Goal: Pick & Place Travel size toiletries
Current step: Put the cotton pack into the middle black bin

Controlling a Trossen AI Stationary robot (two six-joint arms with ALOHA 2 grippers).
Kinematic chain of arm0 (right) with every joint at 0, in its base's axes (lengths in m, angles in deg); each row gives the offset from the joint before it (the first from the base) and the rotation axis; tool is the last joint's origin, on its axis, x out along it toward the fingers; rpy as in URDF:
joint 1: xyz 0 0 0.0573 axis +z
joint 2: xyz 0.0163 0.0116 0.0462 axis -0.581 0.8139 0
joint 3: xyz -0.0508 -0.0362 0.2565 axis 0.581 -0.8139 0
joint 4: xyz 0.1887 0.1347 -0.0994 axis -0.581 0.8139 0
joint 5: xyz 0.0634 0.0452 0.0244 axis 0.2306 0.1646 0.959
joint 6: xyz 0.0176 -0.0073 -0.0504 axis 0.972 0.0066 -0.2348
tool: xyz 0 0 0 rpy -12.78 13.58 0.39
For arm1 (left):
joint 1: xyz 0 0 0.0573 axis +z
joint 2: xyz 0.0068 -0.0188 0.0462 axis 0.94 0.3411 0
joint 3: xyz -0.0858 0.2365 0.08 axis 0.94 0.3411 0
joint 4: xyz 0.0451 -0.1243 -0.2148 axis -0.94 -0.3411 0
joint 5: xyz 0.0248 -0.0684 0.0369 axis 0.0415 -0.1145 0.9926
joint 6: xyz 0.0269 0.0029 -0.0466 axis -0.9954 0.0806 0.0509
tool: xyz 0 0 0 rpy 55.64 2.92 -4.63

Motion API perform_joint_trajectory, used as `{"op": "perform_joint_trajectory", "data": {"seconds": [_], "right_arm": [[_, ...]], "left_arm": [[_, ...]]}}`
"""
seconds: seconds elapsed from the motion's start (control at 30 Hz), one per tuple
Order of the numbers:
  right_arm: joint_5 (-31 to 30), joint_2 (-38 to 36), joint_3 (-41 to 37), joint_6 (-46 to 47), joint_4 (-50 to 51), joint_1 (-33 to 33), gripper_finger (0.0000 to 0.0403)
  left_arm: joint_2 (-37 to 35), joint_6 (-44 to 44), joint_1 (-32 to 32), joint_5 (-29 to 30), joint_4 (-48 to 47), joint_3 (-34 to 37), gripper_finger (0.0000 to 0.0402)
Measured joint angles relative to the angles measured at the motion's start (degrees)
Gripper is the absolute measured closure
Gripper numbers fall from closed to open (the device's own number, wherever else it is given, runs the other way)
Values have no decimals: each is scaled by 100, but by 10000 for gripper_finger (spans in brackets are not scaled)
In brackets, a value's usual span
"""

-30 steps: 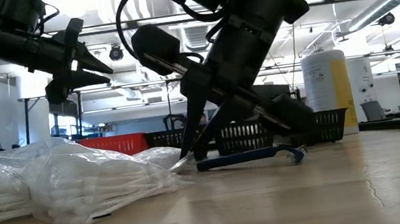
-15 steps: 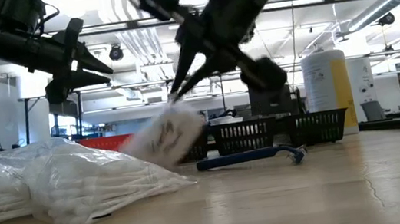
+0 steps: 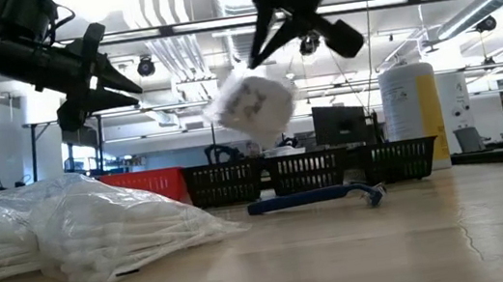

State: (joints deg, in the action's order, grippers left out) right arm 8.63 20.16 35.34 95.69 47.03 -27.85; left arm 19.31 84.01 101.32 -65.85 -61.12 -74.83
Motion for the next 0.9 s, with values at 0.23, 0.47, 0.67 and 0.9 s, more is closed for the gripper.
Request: {"op": "perform_joint_trajectory", "data": {"seconds": [0.23, 0.47, 0.67, 0.9], "right_arm": [[-227, -46, -4, 117, 265, -352, 395], [-395, 205, -11, 492, 306, -478, 395], [-459, 311, -251, 900, 589, -529, 394], [-593, 259, -758, 1132, 113, -717, 394]], "left_arm": [[0, 2, 0, 0, -17, 0, 282], [0, 2, 0, 0, -17, 0, 282], [0, 2, 0, 1, -20, 0, 282], [0, 2, 0, 2, -22, 0, 282]]}}
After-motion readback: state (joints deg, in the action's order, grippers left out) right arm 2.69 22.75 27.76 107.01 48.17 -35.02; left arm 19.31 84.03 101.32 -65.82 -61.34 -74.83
